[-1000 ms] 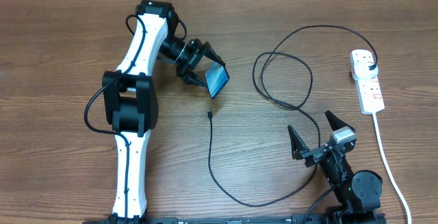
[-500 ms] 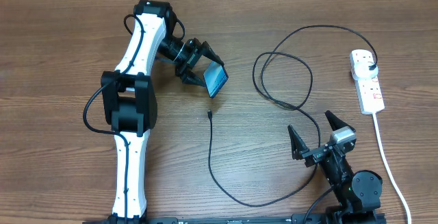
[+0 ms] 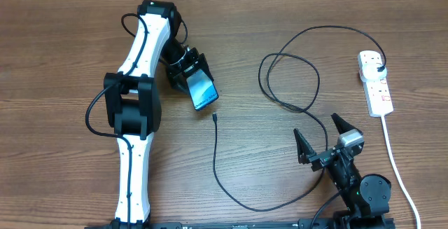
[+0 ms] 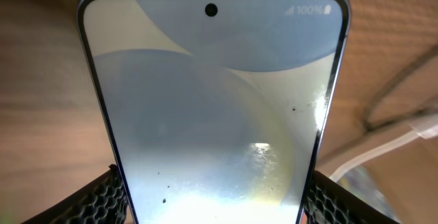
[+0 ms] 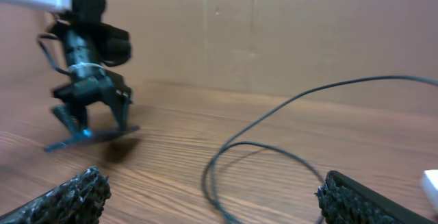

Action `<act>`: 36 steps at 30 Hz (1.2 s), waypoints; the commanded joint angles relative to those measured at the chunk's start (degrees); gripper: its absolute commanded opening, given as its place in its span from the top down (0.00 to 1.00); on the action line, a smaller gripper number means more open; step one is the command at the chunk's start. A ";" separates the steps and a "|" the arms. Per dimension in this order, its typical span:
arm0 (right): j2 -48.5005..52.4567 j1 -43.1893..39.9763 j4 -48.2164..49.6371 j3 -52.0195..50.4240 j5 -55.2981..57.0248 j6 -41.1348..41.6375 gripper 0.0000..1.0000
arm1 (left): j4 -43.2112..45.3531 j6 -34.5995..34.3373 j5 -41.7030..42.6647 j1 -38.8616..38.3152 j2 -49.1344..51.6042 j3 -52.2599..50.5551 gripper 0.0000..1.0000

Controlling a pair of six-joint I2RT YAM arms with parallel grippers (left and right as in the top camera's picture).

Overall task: Plug charger to phone and switch on socket
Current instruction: 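Lift the phone upright with the left gripper and tilt it, then reach the right gripper to the phone and grasp its side edge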

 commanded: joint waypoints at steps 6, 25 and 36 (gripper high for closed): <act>-0.57 0.26 0.87 -0.59 -13.07 51.65 0.00 | 5.46 -3.52 -5.44 -1.44 -11.96 0.48 0.96; 5.57 0.26 1.14 0.66 -18.49 55.95 0.00 | 10.67 -23.71 -5.70 -8.90 -14.14 0.39 0.96; 33.05 2.40 15.65 8.66 -14.80 47.95 0.00 | 11.61 -29.46 -6.29 -10.71 -14.14 0.39 0.95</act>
